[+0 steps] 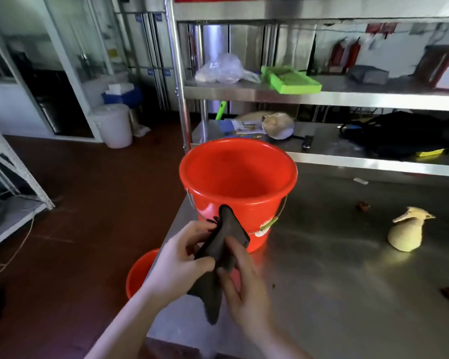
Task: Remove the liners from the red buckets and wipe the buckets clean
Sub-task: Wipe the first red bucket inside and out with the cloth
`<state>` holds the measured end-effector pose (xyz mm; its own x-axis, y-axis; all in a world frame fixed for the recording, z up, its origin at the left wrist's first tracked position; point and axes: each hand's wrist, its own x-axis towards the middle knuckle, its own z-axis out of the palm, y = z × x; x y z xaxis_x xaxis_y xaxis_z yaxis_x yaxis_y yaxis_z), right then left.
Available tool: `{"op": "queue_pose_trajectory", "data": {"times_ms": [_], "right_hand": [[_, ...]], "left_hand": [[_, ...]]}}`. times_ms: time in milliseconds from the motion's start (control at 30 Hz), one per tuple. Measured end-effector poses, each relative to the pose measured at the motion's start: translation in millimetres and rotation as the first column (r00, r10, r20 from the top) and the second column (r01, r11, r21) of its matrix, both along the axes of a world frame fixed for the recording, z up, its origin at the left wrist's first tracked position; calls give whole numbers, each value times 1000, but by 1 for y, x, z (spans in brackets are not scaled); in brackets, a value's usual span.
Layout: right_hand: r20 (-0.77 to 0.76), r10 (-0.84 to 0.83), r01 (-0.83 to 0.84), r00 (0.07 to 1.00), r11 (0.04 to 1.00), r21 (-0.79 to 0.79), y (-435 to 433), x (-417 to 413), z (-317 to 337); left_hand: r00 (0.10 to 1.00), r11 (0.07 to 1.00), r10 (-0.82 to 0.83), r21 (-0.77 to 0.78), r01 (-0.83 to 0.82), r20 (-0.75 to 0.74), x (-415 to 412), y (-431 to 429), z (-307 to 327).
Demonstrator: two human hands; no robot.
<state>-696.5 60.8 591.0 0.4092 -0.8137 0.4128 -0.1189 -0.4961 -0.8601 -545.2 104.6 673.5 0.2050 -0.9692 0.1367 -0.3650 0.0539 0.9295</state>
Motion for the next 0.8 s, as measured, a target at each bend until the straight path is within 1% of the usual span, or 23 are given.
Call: {"op": "queue_pose_trajectory", "data": {"times_ms": [100, 200, 300, 367, 400, 467, 500, 533, 567, 600, 633, 700, 733, 800], "right_hand": [[84, -61, 59, 995, 998, 22, -10, -12, 29], [107, -114, 113, 988, 993, 11, -36, -20, 55], [69, -190, 194, 979, 979, -55, -72, -22, 78], [12, -235, 234, 972, 962, -140, -96, -17, 86], [-39, -249, 238, 968, 955, -179, -108, -13, 87], [-224, -245, 203, 943, 960, -195, -128, -3, 84], [-349, -243, 183, 905, 963, -197, -136, 2, 79], [-476, -254, 162, 842, 960, -226, -142, 7, 73], [-573, -286, 140, 768, 948, -285, -146, 11, 65], [-621, -337, 130, 708, 926, -354, -149, 14, 58], [-631, -395, 142, 667, 899, -414, -150, 18, 53], [-572, -524, 218, 631, 828, -517, -150, 25, 46], [-522, -577, 258, 629, 788, -560, -149, 29, 43], [-422, -635, 298, 647, 720, -627, -152, 32, 38]], "left_hand": [[1000, 997, -23, -77, 24, 4, -22, -19, 23], [995, 979, -47, -192, 64, 88, -38, -48, 44], [984, 955, -65, -276, 110, 167, -43, -81, 54], [978, 954, -45, -280, 103, 204, -37, -102, 53], [974, 960, -36, -263, 96, 225, -31, -112, 50], [952, 980, -26, -181, 85, 306, -16, -128, 36], [929, 990, -22, -119, 71, 368, -7, -133, 26], [893, 997, -4, -65, 37, 450, 3, -137, 15], [839, 999, 37, -38, -20, 544, 14, -140, 4], [774, 996, 88, -45, -77, 627, 26, -143, -5], [723, 993, 118, -58, -107, 681, 39, -145, -13], [675, 996, 79, -26, -88, 733, 64, -146, -25], [663, 999, 35, -1, -51, 748, 75, -146, -31], [639, 999, -9, -26, 45, 769, 92, -150, -42]]}}
